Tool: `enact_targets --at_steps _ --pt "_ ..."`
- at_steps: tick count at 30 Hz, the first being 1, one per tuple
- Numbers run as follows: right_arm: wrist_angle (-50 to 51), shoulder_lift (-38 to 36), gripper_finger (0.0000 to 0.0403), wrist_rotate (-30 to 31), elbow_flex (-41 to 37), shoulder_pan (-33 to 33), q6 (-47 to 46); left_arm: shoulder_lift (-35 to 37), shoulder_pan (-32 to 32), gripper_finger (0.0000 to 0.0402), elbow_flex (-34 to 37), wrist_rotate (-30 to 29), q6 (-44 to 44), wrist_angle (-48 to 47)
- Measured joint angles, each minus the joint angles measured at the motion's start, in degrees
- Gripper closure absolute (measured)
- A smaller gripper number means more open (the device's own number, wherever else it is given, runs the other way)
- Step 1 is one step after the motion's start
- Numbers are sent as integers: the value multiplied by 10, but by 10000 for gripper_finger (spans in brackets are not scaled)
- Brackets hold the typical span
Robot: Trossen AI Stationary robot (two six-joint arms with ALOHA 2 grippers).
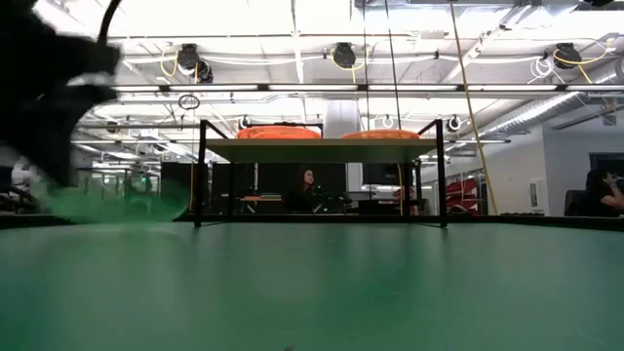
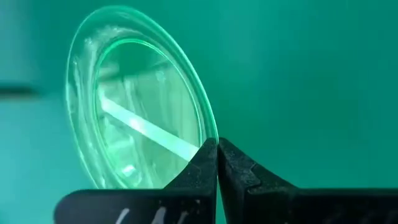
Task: Place and stack plates onto a shelf
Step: Stack the green plate on top of the left orange plate on the shelf
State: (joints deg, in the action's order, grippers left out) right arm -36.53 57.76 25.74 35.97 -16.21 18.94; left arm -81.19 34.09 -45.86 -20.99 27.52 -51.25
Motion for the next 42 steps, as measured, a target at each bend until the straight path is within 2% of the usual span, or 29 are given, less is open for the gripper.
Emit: enact_targets --at_steps 4,10,16,22,24,27,32,42 --pt "-1 0 220 10 0 0 7 0 -21 399 -54 -89 -92 -23" --pt "0 0 220 57 0 0 8 0 -98 399 -114 -166 -254 -23" --pt "19 0 220 66 0 0 8 0 -198 400 -161 -178 -402 -6" --pt "26 0 220 104 0 0 7 0 -296 397 -192 -180 -550 88" --pt "26 0 220 104 0 0 7 1 -326 396 -197 -155 -600 129" --pt "26 0 220 104 0 0 7 1 -372 395 -197 -81 -666 187" --pt "29 0 220 104 0 0 7 1 -438 394 -197 31 -693 231" --pt "29 0 220 104 0 0 7 1 -495 392 -196 66 -683 229"
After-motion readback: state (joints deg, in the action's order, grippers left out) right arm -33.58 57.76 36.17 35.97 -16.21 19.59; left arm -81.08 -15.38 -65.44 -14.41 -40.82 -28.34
